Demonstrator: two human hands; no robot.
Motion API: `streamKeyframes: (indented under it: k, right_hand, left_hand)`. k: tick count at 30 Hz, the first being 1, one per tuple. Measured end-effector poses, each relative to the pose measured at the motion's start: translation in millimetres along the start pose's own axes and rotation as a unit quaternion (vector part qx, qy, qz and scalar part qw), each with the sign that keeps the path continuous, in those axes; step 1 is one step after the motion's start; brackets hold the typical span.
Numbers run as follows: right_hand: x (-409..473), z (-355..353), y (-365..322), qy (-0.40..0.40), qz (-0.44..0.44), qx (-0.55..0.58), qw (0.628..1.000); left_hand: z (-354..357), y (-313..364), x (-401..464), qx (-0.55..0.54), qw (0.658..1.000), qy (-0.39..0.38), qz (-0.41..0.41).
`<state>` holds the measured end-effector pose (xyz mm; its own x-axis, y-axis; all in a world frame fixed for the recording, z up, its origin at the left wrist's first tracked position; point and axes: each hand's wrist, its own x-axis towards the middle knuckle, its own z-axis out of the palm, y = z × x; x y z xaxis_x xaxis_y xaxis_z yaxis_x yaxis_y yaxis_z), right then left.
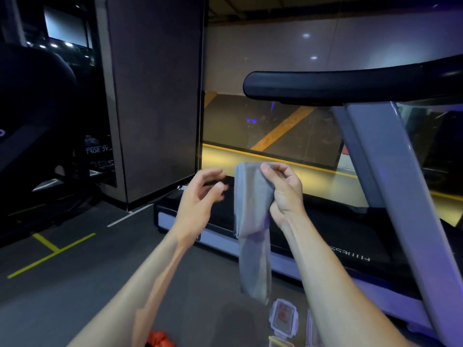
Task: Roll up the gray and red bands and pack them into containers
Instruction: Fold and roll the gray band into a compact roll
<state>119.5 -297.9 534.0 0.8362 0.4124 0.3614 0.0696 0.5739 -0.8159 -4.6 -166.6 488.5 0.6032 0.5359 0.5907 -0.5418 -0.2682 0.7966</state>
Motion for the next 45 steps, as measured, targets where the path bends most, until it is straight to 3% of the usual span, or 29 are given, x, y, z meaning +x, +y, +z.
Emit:
streamKeyframes:
  k: [2,5,10,24,28,45]
  right_hand:
    - [6,3,-6,0.008,0.000,0.000,1.000]
    - [12,9,-13,0.004,0.000,0.004,1.000]
    - [13,16,-17,0.002,0.004,-0.006,1.000]
    - [14,28,-15,-0.010,0.026,-0.012,1.000]
    - [14,30,-15,0.002,0.031,-0.009,0.999]
    - [11,38,-20,0.018,0.046,0.002,0.999]
  left_hand:
    - [-9,-21,-20,0.062,0.998,0.017,-0.012]
    - [-13,-49,-47,0.157,0.987,-0.042,0.004]
    - [-2,-52,-55,0.212,0.976,-0.045,0.019]
    - [8,-41,-46,0.175,0.983,0.059,0.014]
    - [9,-41,-47,0.211,0.974,0.078,0.037]
    - [14,-41,-52,0.193,0.981,0.033,0.008]
